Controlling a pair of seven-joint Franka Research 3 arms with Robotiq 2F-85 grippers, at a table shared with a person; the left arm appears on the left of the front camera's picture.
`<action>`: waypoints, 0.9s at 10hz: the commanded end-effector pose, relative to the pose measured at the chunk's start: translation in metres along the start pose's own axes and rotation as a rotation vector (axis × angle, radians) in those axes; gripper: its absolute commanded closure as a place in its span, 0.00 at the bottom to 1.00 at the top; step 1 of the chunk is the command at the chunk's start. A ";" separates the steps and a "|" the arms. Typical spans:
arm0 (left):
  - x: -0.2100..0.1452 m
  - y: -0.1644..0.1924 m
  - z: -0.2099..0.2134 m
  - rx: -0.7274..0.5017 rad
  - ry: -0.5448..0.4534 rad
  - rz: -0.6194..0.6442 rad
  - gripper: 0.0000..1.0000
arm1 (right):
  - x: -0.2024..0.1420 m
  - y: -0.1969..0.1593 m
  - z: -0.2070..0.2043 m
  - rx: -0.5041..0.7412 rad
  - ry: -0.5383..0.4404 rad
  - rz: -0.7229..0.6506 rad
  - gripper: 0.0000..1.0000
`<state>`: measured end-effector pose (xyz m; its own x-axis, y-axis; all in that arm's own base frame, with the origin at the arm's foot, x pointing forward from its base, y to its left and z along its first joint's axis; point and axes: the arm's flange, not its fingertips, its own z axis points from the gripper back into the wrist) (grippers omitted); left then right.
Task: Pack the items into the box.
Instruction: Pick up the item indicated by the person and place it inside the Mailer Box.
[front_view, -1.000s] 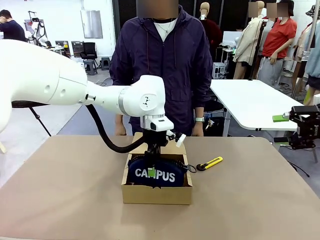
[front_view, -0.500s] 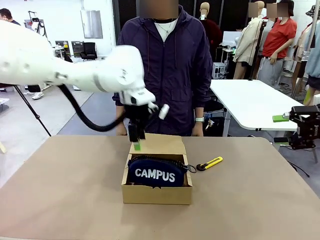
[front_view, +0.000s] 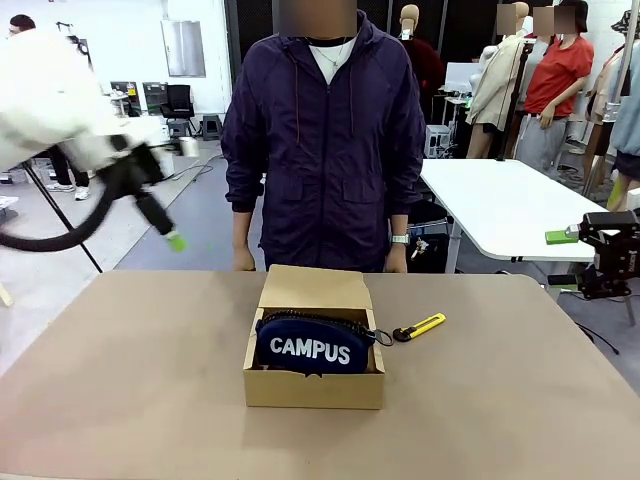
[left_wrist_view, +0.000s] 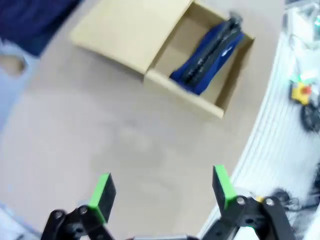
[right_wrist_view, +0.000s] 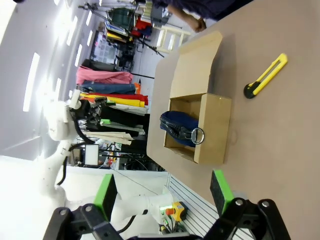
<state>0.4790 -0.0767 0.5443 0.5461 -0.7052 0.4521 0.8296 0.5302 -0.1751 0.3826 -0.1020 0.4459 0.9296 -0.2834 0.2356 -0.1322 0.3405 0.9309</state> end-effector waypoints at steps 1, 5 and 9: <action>-0.081 0.009 0.021 0.055 -0.447 0.577 0.00 | 0.001 0.001 0.003 0.000 0.010 0.010 0.00; -0.204 0.051 0.018 -0.124 -0.931 0.773 0.00 | 0.001 0.001 0.003 0.000 0.010 0.010 0.00; -0.210 0.046 0.038 -0.119 -0.535 0.666 0.00 | 0.001 0.001 0.003 0.000 0.010 0.010 0.00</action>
<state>0.4010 0.1122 0.4629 0.8086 0.1176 0.5765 0.3660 0.6666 -0.6493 0.3825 -0.1022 0.4460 0.9295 -0.2837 0.2358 -0.1322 0.3405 0.9309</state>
